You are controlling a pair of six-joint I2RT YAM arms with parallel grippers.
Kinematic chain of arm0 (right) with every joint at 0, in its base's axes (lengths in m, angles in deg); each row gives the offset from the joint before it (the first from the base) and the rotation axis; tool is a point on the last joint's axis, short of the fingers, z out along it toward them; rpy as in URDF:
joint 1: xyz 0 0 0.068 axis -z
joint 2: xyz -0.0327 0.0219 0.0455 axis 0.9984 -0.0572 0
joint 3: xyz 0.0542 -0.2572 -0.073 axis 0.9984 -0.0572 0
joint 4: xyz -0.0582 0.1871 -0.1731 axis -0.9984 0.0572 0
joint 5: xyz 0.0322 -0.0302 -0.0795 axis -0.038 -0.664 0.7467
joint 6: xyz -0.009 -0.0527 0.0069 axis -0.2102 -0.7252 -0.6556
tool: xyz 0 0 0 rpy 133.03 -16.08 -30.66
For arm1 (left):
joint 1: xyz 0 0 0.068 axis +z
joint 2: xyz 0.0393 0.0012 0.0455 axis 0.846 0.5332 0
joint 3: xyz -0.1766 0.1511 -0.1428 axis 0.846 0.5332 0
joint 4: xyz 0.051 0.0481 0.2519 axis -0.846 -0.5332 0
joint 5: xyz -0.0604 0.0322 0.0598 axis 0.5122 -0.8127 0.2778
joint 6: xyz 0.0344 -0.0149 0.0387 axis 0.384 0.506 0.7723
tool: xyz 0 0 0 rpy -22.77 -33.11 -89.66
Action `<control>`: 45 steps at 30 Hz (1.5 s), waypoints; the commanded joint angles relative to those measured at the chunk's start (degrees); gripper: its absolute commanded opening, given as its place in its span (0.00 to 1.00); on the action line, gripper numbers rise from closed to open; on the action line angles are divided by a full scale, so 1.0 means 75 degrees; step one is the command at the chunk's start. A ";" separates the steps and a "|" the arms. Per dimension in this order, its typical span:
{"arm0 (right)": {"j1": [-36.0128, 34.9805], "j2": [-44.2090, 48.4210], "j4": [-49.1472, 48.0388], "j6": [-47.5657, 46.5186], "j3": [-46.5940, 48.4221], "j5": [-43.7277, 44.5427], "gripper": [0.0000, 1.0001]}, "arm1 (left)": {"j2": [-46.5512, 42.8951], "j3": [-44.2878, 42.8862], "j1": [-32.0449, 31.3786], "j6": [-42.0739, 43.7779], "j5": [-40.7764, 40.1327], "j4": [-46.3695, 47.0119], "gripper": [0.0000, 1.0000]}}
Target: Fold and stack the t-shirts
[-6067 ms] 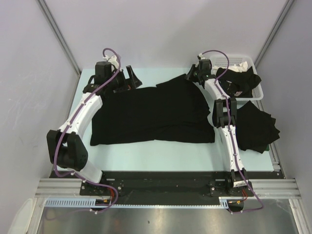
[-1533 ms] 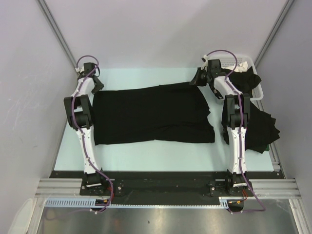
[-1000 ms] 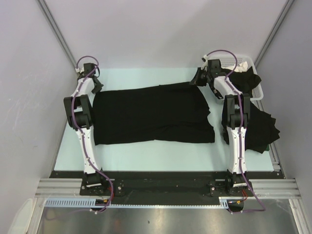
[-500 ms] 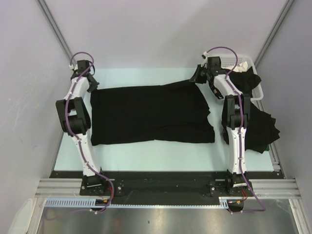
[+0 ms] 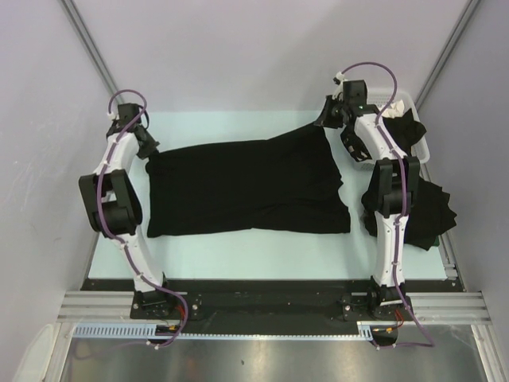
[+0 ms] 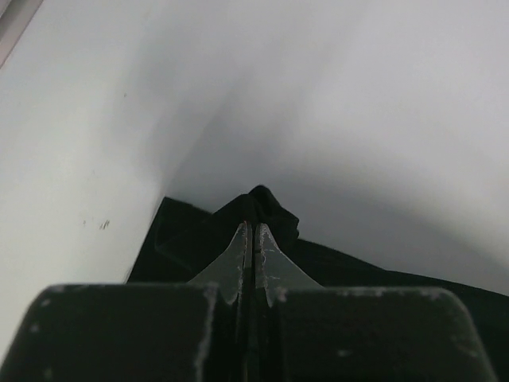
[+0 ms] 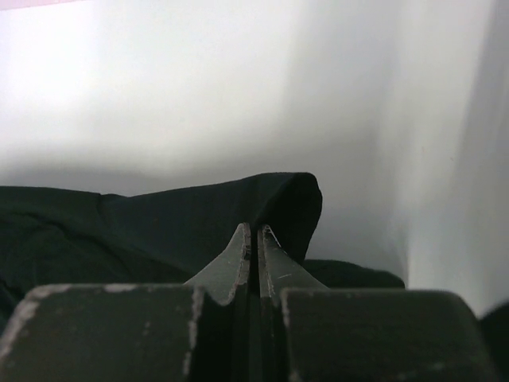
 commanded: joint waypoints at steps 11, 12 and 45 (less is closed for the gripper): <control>0.0055 0.0508 0.2573 -0.0059 0.0669 0.0592 0.00 | -0.1822 0.0609 0.0047 0.0037 0.0477 -0.0983 0.00; 0.0055 0.0437 0.2749 -0.0059 0.0879 0.0603 0.00 | -0.1915 0.0715 0.0047 0.0037 0.0512 -0.0948 0.00; -0.0027 0.1491 0.5211 0.0961 -0.1451 0.1225 0.00 | -0.3123 0.2591 -0.0445 0.0225 0.0923 -0.1767 0.00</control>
